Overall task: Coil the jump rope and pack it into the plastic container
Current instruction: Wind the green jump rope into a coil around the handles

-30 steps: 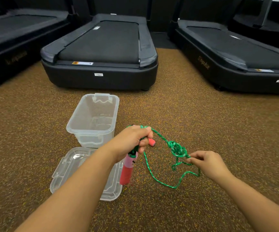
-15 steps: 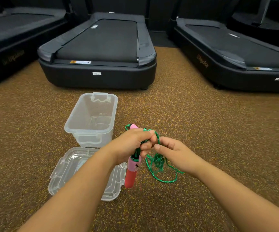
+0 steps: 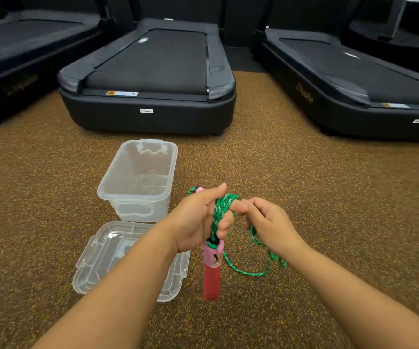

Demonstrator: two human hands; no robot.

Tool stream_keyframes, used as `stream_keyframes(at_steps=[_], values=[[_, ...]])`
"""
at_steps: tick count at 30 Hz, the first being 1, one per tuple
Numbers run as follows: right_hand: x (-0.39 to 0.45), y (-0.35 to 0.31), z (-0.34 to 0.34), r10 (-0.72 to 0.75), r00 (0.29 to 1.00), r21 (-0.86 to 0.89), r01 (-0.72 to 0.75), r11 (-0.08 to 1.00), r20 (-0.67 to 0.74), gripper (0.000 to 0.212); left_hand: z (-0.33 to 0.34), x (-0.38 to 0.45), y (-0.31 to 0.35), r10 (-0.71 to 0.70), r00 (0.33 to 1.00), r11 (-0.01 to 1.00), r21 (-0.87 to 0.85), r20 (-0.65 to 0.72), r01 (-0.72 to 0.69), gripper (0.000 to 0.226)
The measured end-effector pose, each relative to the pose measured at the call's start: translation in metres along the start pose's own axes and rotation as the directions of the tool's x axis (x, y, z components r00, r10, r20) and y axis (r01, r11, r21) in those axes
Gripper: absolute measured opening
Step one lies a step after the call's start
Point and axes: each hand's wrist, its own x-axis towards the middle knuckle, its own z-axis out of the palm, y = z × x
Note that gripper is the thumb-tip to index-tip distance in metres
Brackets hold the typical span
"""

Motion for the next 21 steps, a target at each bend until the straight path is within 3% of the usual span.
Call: stream_keyframes(at_steps=[4,7,10,14,17,21], values=[[-0.011,0.009,0.009,-0.011,0.991,-0.162,0.033,0.986,0.135,0.035,-0.008,0.0,0.007,0.125,0.986,0.954,-0.26,-0.11,-0.149,0.033],[-0.019,0.009,0.014,-0.067,0.974,-0.321,0.135,0.938,0.216,0.039,-0.015,0.002,0.009,0.2,0.953,0.904,-0.331,-0.228,-0.269,0.026],[-0.024,0.001,0.019,-0.132,0.949,-0.423,0.25,0.871,0.287,0.052,-0.017,0.005,0.006,0.224,0.931,0.906,-0.291,-0.289,-0.308,0.028],[-0.027,-0.011,0.021,-0.201,0.92,-0.448,0.344,0.825,0.336,0.036,-0.015,0.009,0.002,0.254,0.905,0.921,-0.199,-0.342,-0.334,0.028],[-0.029,-0.019,0.017,-0.235,0.911,-0.445,0.375,0.813,0.338,0.03,-0.016,0.013,-0.001,0.241,0.894,0.955,-0.075,-0.377,-0.289,0.036],[-0.026,-0.024,0.007,-0.251,0.928,-0.454,0.355,0.817,0.275,0.039,-0.014,0.014,-0.001,0.219,0.903,0.975,0.123,-0.369,-0.186,0.047]])
